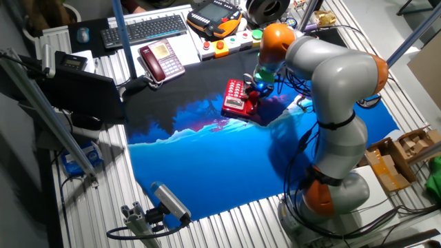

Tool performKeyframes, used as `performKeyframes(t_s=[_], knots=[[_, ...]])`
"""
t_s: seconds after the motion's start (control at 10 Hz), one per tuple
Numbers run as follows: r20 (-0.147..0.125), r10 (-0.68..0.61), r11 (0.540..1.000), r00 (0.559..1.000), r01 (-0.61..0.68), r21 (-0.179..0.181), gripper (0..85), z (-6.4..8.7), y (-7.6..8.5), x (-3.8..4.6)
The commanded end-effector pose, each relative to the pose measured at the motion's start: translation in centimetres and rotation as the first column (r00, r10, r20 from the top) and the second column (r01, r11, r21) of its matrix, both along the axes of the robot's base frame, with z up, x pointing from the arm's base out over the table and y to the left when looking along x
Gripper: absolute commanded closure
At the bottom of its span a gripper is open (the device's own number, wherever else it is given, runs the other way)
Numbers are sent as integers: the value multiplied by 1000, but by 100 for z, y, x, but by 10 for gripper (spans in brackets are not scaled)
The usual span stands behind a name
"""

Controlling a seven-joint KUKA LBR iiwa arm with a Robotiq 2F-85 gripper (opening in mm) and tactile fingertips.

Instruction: Place the handset of the telephone on the corresponding phone cradle

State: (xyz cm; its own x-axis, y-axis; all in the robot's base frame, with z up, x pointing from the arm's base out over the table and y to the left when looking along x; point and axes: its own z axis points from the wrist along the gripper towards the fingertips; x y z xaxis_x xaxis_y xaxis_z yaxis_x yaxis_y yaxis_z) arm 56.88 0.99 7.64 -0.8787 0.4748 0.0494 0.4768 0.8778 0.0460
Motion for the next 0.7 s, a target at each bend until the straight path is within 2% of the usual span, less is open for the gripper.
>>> performKeyframes(t_s=[0.0, 0.3, 0.6], knots=[[3, 1, 1000, 1000, -1, -3, 123, 0, -9, 4], [5, 5, 1000, 1000, -5, -15, 120, 26, -28, -4], [-13, 15, 1000, 1000, -15, -16, 120, 176, -84, -73]])
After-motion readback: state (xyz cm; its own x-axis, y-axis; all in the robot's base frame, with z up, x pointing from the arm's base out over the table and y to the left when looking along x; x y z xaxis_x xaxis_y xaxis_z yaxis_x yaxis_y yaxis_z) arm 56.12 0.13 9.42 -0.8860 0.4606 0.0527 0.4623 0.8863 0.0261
